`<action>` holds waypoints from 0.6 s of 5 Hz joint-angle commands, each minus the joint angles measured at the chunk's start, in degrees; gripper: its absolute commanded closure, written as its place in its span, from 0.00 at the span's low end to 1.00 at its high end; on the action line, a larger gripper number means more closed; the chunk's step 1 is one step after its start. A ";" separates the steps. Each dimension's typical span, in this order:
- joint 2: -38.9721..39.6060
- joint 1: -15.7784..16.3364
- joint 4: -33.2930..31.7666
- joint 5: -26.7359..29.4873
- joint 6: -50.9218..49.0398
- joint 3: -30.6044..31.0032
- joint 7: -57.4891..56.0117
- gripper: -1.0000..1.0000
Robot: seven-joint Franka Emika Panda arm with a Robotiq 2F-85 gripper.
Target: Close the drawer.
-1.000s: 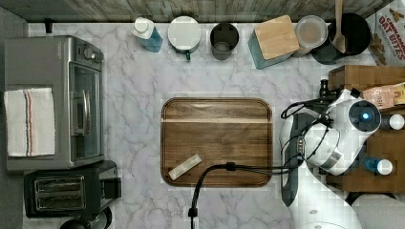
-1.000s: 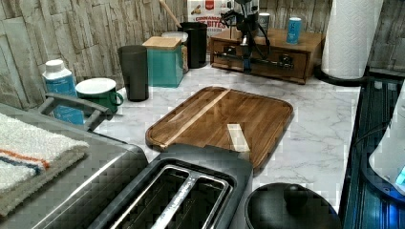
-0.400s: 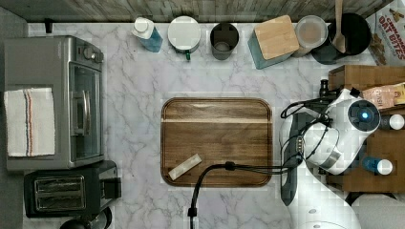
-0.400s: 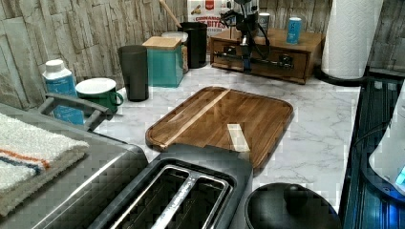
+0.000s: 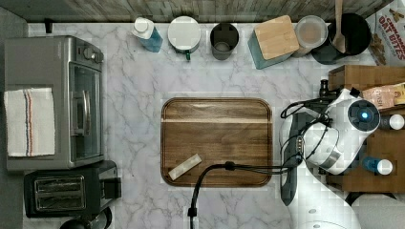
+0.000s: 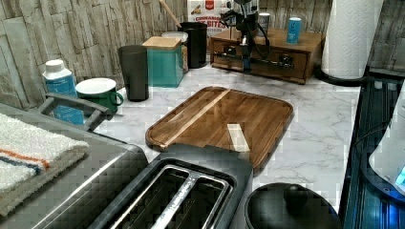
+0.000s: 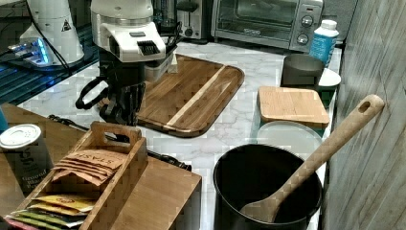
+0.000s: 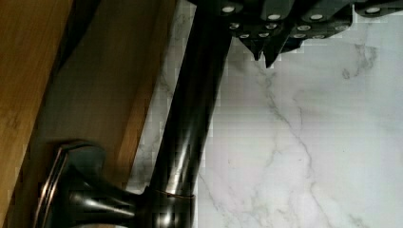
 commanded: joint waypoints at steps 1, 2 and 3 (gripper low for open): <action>-1.40 -6.63 9.67 -2.04 5.31 -8.58 1.34 1.00; -1.39 -6.51 9.67 -1.96 5.31 -8.71 1.29 1.00; -1.37 -6.22 9.67 -1.76 5.33 -9.02 1.14 1.00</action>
